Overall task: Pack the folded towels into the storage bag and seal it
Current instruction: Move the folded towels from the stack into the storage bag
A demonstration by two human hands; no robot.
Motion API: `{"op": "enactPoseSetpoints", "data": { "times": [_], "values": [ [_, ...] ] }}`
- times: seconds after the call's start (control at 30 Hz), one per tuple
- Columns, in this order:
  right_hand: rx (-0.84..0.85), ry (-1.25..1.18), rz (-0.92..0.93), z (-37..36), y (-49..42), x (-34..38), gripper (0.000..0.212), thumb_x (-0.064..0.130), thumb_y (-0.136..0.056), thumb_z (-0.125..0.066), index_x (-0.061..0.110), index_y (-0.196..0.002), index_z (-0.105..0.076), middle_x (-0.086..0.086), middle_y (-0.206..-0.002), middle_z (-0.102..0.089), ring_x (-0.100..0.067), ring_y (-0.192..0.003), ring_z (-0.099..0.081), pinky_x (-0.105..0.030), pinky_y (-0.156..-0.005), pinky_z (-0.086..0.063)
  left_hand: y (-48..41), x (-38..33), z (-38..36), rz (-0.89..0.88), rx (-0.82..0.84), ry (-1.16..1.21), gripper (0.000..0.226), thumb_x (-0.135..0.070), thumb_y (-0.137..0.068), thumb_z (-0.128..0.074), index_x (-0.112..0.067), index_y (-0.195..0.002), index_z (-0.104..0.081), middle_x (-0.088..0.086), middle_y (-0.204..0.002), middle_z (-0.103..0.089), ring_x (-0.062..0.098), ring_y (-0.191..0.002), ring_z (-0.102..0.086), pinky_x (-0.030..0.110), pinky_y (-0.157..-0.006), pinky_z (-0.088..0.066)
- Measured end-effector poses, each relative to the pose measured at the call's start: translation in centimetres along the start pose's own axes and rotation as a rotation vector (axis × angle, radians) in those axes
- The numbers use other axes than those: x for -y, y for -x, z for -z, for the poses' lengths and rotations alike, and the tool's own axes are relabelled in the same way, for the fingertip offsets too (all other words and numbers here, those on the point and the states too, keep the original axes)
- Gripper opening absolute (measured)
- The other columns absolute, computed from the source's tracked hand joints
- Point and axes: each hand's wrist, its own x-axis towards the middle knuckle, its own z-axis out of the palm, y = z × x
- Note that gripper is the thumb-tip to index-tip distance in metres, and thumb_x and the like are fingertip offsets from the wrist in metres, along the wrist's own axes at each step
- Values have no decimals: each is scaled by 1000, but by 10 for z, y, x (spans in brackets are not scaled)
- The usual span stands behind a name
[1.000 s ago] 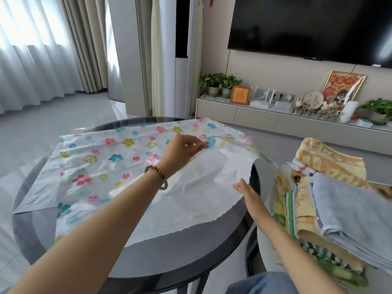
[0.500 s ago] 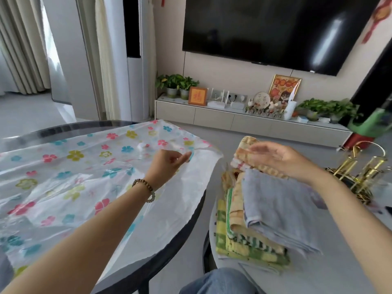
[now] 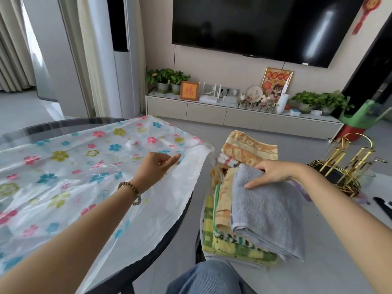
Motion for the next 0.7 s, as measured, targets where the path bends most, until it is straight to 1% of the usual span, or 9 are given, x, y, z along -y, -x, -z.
{"op": "enactPoseSetpoints", "data": {
  "times": [0.07,0.13,0.2,0.27,0.4,0.47,0.53,0.6,0.7],
  "values": [
    [14,-3,22,4,4,2,61,71,-47,-75,32,-94,-69,13,-97,-73,-2,-86,-69,-19,-78,-53,2,1,3,16,30,17,51,-50,-81,-57,-2,-69,-70,3,-48,-45,9,-39,-33,24,-46,-34],
    [18,-35,40,10,11,6,60,72,-44,-77,37,-92,-69,18,-93,-74,2,-84,-69,-16,-76,-51,5,4,11,38,51,26,39,-45,-82,-60,-9,-74,-74,-9,-44,-52,5,-36,-36,17,-41,-36],
    [24,-57,84,17,19,16,65,75,-40,-78,41,-94,-70,20,-96,-74,2,-88,-69,-21,-83,-52,8,7,22,55,52,32,30,-38,-84,-62,-12,-78,-75,-17,-41,-55,3,-35,-39,12,-39,-34],
    [19,-101,150,21,25,33,65,74,-41,-79,42,-97,-70,17,-99,-74,-3,-93,-70,-27,-87,-53,10,9,36,53,47,35,30,-36,-85,-61,-10,-79,-75,-16,-40,-52,5,-35,-37,12,-38,-33],
    [7,-343,283,8,22,83,76,67,-41,-83,28,-104,-67,6,-101,-75,-13,-96,-71,-30,-85,-56,16,10,65,60,32,46,29,-36,-85,-60,-12,-80,-75,-12,-39,-45,6,-37,-33,15,-36,-32],
    [83,-488,302,-11,9,116,71,58,-47,-85,20,-105,-69,-1,-103,-75,-18,-98,-71,-30,-83,-57,20,8,81,67,21,42,27,-38,-84,-60,-16,-81,-75,-13,-37,-43,5,-35,-32,14,-35,-31],
    [158,-589,284,-37,-9,152,63,51,-53,-86,18,-104,-70,-4,-105,-75,-19,-97,-71,-30,-83,-57,24,4,97,71,12,50,29,-41,-83,-59,-17,-86,-76,-13,-36,-41,5,-34,-31,14,-34,-30],
    [132,-624,201,-64,-29,188,76,55,-46,-87,15,-107,-67,-4,-102,-75,-20,-93,-72,-34,-84,-58,26,-2,114,54,4,58,32,-46,-80,-58,-19,-85,-75,-13,-36,-38,5,-35,-29,16,-35,-28],
    [27,-681,61,-100,-60,228,90,63,-46,-82,7,-113,-61,-5,-106,-71,-20,-88,-69,-30,-70,-57,29,-10,139,21,-14,64,25,-42,-84,-58,-24,-80,-75,-12,-39,-33,5,-38,-27,18,-36,-26]
  ]
}}
